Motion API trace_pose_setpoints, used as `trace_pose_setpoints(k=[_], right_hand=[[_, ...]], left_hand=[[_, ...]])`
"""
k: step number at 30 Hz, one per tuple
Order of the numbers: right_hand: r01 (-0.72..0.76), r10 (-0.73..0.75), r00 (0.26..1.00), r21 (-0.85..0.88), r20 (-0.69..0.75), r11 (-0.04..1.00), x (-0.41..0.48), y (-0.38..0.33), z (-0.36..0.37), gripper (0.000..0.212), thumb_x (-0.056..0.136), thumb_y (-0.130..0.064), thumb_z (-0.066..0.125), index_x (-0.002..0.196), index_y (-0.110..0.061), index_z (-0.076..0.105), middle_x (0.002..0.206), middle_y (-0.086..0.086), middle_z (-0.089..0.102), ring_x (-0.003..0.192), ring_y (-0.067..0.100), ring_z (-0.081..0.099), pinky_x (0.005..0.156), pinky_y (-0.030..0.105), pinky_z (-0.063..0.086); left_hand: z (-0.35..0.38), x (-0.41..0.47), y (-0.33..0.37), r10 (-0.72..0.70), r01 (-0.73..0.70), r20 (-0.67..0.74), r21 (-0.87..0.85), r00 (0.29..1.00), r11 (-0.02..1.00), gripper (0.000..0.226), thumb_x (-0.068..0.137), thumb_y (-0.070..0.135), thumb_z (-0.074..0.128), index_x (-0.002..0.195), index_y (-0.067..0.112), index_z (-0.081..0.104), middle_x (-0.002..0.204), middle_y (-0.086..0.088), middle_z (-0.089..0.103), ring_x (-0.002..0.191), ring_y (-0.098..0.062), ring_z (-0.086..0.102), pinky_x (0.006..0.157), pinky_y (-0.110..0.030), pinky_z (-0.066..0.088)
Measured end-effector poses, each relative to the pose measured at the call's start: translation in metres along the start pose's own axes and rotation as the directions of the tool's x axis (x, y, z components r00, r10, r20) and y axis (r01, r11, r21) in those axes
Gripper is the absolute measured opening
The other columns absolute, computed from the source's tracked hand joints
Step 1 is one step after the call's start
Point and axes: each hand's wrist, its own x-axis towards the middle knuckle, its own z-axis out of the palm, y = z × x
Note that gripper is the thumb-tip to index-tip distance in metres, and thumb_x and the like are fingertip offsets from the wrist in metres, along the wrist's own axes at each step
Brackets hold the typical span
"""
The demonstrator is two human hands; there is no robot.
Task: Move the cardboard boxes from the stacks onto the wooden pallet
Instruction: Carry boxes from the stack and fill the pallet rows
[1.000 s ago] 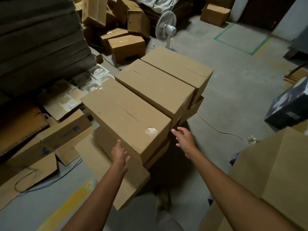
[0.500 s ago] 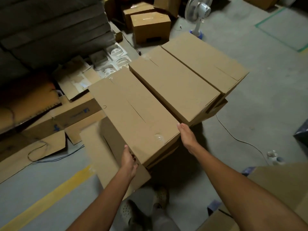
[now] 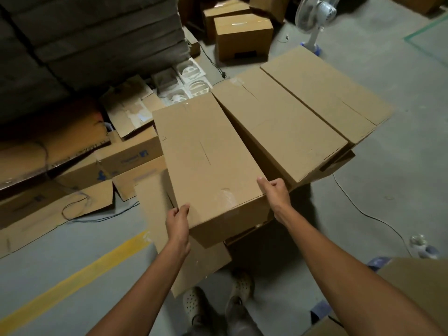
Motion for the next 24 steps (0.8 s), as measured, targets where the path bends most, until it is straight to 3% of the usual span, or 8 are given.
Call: trace_pose_setpoints(k=[4, 6, 8, 10, 12, 18, 20, 24], right_hand=[[-0.002, 0.001, 1.000, 0.085, 0.018, 0.996, -0.022, -0.029, 0.026, 0.052, 0.093, -0.051, 0.065, 0.128, -0.018, 0.045, 0.122, 0.006, 0.057, 0.105, 0.020, 0.057, 0.089, 0.040, 0.053], [0.026, -0.027, 1.000, 0.102, 0.009, 0.994, -0.040, -0.044, 0.038, 0.058, 0.094, -0.050, 0.064, 0.138, -0.019, 0.044, 0.124, -0.002, 0.055, 0.109, 0.017, 0.053, 0.091, 0.037, 0.049], [0.060, -0.060, 0.998, 0.116, -0.007, 0.991, -0.060, -0.056, 0.048, 0.062, 0.097, -0.047, 0.061, 0.146, -0.015, 0.043, 0.121, -0.004, 0.050, 0.112, 0.015, 0.048, 0.093, 0.035, 0.043], [0.056, -0.053, 0.998, 0.137, -0.028, 0.989, -0.078, -0.063, 0.063, 0.072, 0.095, -0.052, 0.062, 0.152, -0.016, 0.038, 0.139, 0.003, 0.051, 0.127, 0.023, 0.049, 0.103, 0.041, 0.043], [0.048, -0.039, 0.997, 0.160, -0.060, 0.986, -0.102, -0.066, 0.078, 0.083, 0.086, -0.066, 0.063, 0.152, -0.021, 0.040, 0.151, 0.005, 0.047, 0.135, 0.028, 0.048, 0.109, 0.048, 0.043], [0.100, -0.042, 0.981, 0.303, -0.192, 0.948, -0.185, -0.060, 0.128, 0.128, 0.039, -0.102, 0.053, 0.140, -0.024, 0.054, 0.136, 0.000, 0.060, 0.125, 0.023, 0.057, 0.107, 0.052, 0.047], [0.132, -0.053, 0.972, 0.345, -0.230, 0.929, -0.219, -0.059, 0.142, 0.123, 0.042, -0.101, 0.053, 0.139, -0.025, 0.054, 0.135, -0.001, 0.060, 0.124, 0.023, 0.058, 0.106, 0.053, 0.048], [0.186, -0.046, 0.946, 0.419, -0.322, 0.889, -0.287, -0.058, 0.164, 0.124, 0.042, -0.104, 0.053, 0.140, -0.028, 0.054, 0.134, -0.001, 0.062, 0.123, 0.024, 0.059, 0.103, 0.054, 0.050]], left_hand=[[-0.013, -0.010, 0.041, 0.107, -0.106, 0.008, -0.044, 0.994, 0.993, 0.023, 0.102, 0.021, 0.053, 0.119, 0.008, 0.060, 0.102, -0.006, 0.066, 0.084, -0.014, 0.060, 0.066, -0.028, 0.048], [-0.025, -0.014, 0.061, 0.120, -0.119, 0.017, -0.051, 0.993, 0.992, 0.023, 0.104, 0.024, 0.050, 0.122, 0.011, 0.058, 0.100, -0.002, 0.064, 0.084, -0.011, 0.058, 0.063, -0.027, 0.044], [-0.042, -0.014, 0.078, 0.131, -0.128, 0.050, -0.056, 0.990, 0.990, 0.025, 0.104, 0.027, 0.050, 0.124, 0.014, 0.059, 0.106, -0.003, 0.065, 0.091, -0.013, 0.059, 0.065, -0.027, 0.045], [-0.063, -0.014, 0.092, 0.153, -0.148, 0.085, -0.059, 0.985, 0.987, 0.032, 0.102, 0.034, 0.053, 0.127, 0.015, 0.060, 0.115, -0.006, 0.067, 0.102, -0.018, 0.061, 0.074, -0.030, 0.049], [-0.085, -0.014, 0.105, 0.185, -0.179, 0.118, -0.062, 0.976, 0.982, 0.036, 0.101, 0.037, 0.055, 0.130, 0.016, 0.061, 0.118, -0.006, 0.067, 0.108, -0.021, 0.061, 0.081, -0.033, 0.049], [-0.157, -0.031, 0.141, 0.309, -0.319, 0.221, 0.006, 0.925, 0.948, 0.026, 0.102, 0.036, 0.052, 0.123, 0.023, 0.060, 0.099, 0.006, 0.059, 0.090, -0.011, 0.054, 0.070, -0.030, 0.042], [-0.183, -0.038, 0.148, 0.323, -0.344, 0.274, 0.031, 0.906, 0.939, 0.026, 0.102, 0.038, 0.052, 0.121, 0.023, 0.060, 0.100, 0.005, 0.057, 0.090, -0.011, 0.052, 0.070, -0.031, 0.041], [-0.226, -0.050, 0.162, 0.312, -0.358, 0.374, 0.061, 0.874, 0.932, 0.020, 0.100, 0.042, 0.053, 0.106, 0.025, 0.063, 0.107, -0.002, 0.060, 0.097, -0.017, 0.055, 0.084, -0.040, 0.045]])
